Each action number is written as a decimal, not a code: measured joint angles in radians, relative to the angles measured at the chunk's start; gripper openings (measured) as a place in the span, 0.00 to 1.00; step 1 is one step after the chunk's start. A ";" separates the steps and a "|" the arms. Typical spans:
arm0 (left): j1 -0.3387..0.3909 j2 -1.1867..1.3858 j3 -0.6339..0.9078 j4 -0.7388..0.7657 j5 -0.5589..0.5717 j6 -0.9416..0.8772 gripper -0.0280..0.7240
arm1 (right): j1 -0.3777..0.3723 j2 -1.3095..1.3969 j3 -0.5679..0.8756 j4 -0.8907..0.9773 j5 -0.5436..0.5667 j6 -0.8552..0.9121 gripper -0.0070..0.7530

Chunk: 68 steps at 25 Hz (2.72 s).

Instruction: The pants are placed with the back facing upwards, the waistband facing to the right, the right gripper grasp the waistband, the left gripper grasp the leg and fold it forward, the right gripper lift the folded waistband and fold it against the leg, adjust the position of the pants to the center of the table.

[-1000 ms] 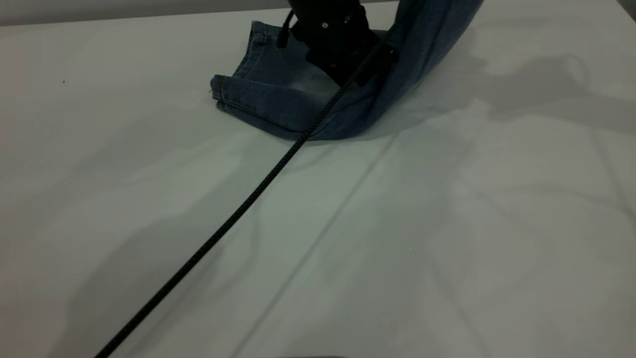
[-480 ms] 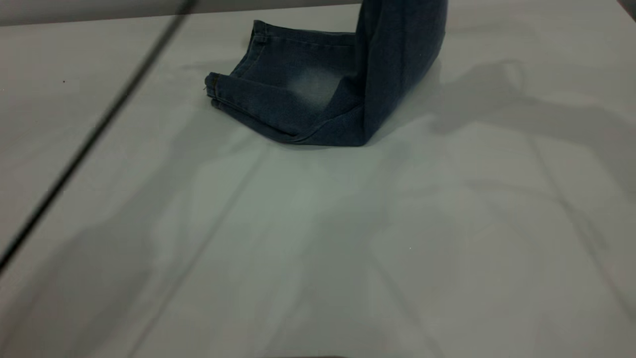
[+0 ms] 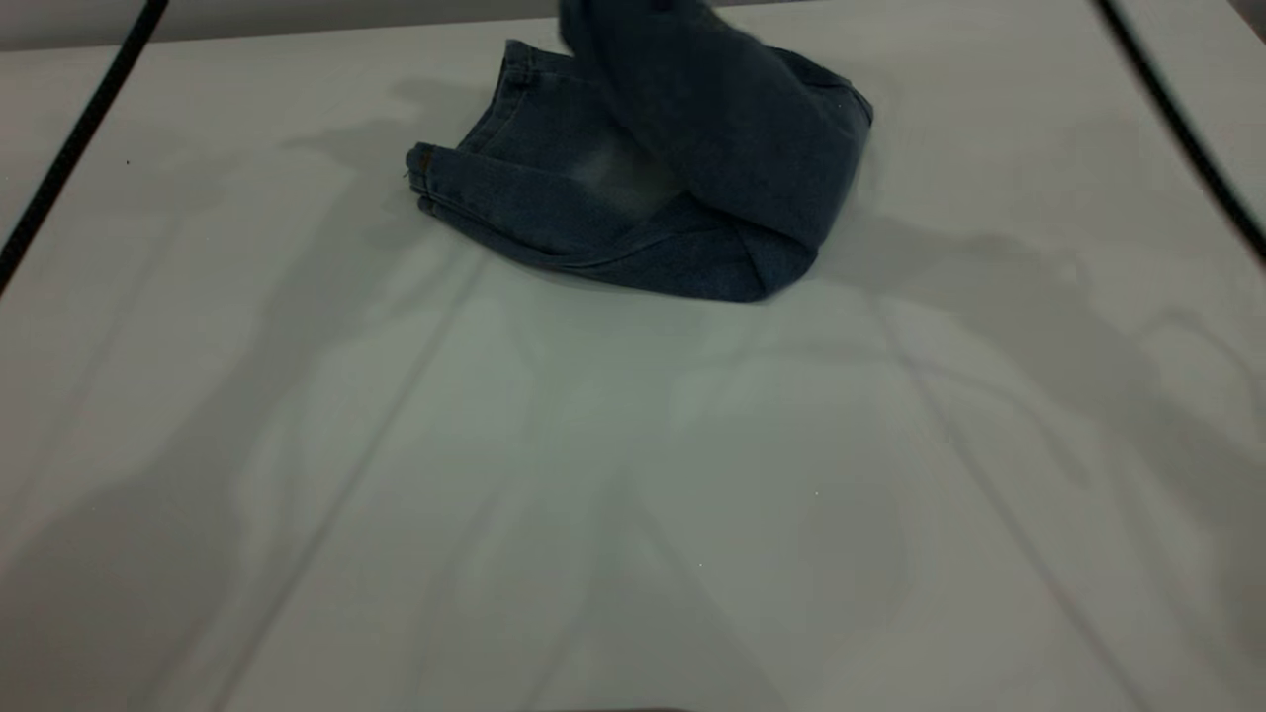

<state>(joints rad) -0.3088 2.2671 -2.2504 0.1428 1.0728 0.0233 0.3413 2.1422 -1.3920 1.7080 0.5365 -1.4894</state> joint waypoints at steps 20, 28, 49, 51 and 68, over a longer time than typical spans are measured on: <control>-0.017 0.013 -0.001 -0.191 0.100 0.411 0.62 | -0.052 0.093 -0.081 -0.041 0.033 0.213 0.88; -0.086 0.181 -0.002 -0.252 0.100 0.974 0.62 | -0.270 0.040 -0.082 -0.474 0.102 0.570 0.78; -0.175 0.401 -0.011 -0.238 -0.062 0.561 0.62 | -0.339 0.040 -0.082 -0.595 0.170 0.625 0.77; -0.178 0.401 -0.011 -0.238 -0.072 0.471 0.62 | -0.350 0.040 -0.082 -0.595 0.182 0.625 0.77; -0.179 0.102 -0.010 -0.181 0.100 0.417 0.62 | -0.447 -0.244 -0.109 -0.647 0.328 0.645 0.77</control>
<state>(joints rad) -0.4881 2.3690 -2.2607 -0.0387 1.1725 0.4404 -0.1059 1.8986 -1.5012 1.0613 0.8645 -0.8445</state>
